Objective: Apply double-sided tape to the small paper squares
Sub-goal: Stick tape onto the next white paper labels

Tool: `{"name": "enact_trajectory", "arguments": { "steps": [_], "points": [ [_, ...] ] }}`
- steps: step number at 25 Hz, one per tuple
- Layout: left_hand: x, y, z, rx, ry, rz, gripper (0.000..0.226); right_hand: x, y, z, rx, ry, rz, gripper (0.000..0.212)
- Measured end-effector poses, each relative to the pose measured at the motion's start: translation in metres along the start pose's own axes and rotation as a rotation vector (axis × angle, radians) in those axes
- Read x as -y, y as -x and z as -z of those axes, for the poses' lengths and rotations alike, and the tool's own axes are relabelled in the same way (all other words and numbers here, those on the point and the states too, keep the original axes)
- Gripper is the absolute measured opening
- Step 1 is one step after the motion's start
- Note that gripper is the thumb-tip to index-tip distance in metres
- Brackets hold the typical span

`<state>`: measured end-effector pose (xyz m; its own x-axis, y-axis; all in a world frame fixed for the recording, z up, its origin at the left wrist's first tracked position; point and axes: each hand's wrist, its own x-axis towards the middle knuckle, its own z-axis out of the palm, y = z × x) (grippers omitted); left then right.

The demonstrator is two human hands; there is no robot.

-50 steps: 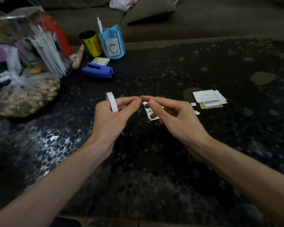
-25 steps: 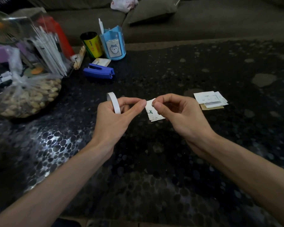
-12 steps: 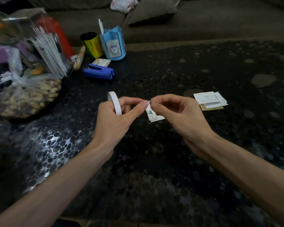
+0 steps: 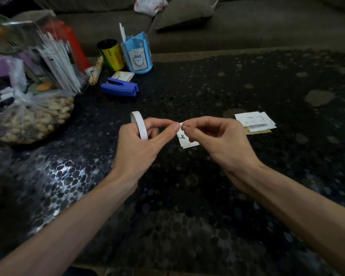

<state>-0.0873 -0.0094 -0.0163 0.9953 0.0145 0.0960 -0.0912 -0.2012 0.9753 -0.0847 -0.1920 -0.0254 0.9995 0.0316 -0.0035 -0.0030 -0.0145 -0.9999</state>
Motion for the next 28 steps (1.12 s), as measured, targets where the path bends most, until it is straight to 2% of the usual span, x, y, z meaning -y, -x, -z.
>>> {"name": "enact_trajectory", "arguments": {
  "steps": [7,13,21,28],
  "points": [
    [-0.0023,0.0019,-0.0015,0.002,0.012,-0.005,0.023,0.0009,-0.0003,-0.0002,-0.010,-0.023,-0.003,0.006],
    [0.0028,0.0005,-0.0031,-0.011,0.026,0.003,0.009,0.0029,0.0001,-0.0016,-0.031,-0.010,-0.003,0.004],
    [0.0009,0.0025,-0.0033,0.002,0.009,0.043,0.010,0.0052,0.0035,-0.0013,0.013,0.024,0.024,0.021],
    [-0.0027,0.0040,-0.0034,-0.041,0.140,0.194,0.016,0.0017,0.0036,-0.0038,0.085,0.165,0.149,0.032]
  ]
}}
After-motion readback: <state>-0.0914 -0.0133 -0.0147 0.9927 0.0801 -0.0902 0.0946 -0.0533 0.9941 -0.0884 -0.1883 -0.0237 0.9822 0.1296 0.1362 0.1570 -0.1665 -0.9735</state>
